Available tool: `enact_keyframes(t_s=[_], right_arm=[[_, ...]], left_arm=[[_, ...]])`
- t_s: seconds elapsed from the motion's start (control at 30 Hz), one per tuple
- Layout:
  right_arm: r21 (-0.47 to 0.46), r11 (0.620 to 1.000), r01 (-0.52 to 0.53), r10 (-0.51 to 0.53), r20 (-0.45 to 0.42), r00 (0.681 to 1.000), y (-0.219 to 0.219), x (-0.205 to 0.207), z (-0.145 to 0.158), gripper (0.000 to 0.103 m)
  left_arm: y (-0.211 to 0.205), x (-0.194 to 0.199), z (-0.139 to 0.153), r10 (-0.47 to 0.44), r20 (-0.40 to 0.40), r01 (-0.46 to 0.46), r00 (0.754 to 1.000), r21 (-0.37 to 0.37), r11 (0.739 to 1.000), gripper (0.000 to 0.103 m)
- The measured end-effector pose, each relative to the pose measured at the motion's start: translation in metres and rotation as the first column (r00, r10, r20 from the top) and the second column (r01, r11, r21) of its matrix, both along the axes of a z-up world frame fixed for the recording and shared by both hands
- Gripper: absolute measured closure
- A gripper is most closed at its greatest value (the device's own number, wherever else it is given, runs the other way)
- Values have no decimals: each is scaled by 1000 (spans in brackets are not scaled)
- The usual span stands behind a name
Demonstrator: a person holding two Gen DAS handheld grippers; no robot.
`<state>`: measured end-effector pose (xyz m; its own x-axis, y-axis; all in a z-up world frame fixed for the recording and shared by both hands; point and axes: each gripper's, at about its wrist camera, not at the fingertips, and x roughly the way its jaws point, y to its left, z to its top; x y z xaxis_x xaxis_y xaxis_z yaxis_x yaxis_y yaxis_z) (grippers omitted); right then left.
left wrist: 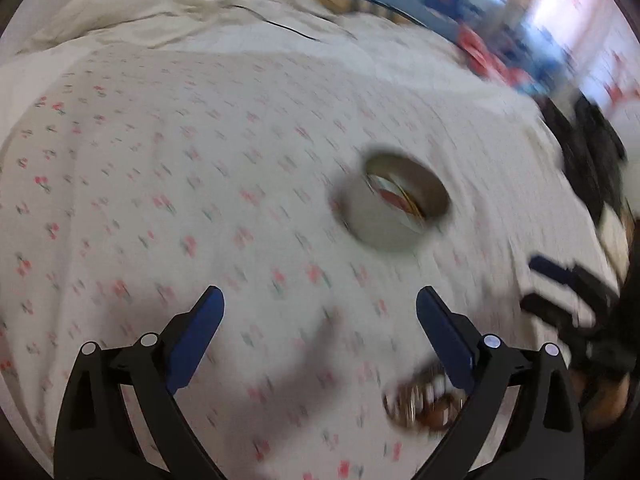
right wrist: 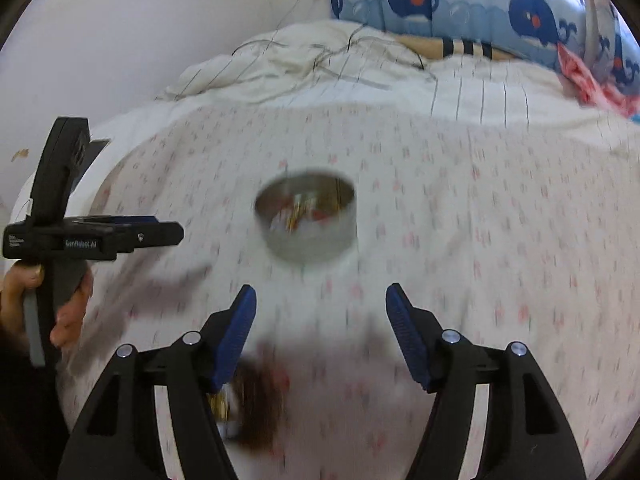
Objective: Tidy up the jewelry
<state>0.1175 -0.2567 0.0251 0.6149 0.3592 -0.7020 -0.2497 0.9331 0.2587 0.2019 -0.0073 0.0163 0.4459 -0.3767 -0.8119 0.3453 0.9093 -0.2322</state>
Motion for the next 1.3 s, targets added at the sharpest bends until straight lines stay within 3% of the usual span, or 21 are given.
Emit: enact_keyframes(t_s=[0.1,0.2,0.33,0.4,0.47,0.53,0.6,0.63,0.73,0.8,1.0,1.17,1.3], right_arm=[[-74,996,-44,43,-19,999,13,-11,-8,44],[-172,983,-69,69,-8,998,29,-13,-11,44],[-179,983,-32,28,-24,999,18,-13,-19,44],[-122,992,-27,22,-44,999,8,-11,-19,44],[-28,996,-80,78,-63,995,4,-13,-15,45],[52,981,-189,193,-73,978,8,-18,-11,53],[59,965,-256,260,-72,963,16,-23,-9,57],[46,956,-288,291,-77,954,23,-25,-10,66],[-18,951,-308,304,-106,947,37,-27,-19,74],[-61,952,-299,290,-124,949,41,-26,-26,82],[-52,960,-276,264,-171,949,36,-22,-37,83],[-42,962,-270,259,-173,950,35,-21,-38,83],[-44,962,-269,257,-182,949,36,-19,-40,83]], left_arm=[[-16,-34,0,-153,52,151,987,35,988,10],[-39,-57,3,-322,108,313,940,94,945,10],[-52,-70,-5,-425,77,415,902,115,902,10],[-53,-70,-7,-447,55,442,893,81,893,10],[-51,-71,-3,-465,49,465,884,25,885,10],[-47,-73,0,-487,42,488,872,-42,872,10],[-43,-76,4,-516,30,516,856,-97,851,10],[-44,-78,5,-524,29,524,851,-99,846,10],[-42,-82,3,-531,13,531,847,-66,845,10],[-39,-77,-2,-511,-13,509,860,-61,859,10],[-42,-67,-12,-488,-61,480,871,-117,870,10],[-51,-59,-28,-466,-119,455,877,-110,884,10],[-57,-57,-33,-490,-142,472,860,-146,870,10]])
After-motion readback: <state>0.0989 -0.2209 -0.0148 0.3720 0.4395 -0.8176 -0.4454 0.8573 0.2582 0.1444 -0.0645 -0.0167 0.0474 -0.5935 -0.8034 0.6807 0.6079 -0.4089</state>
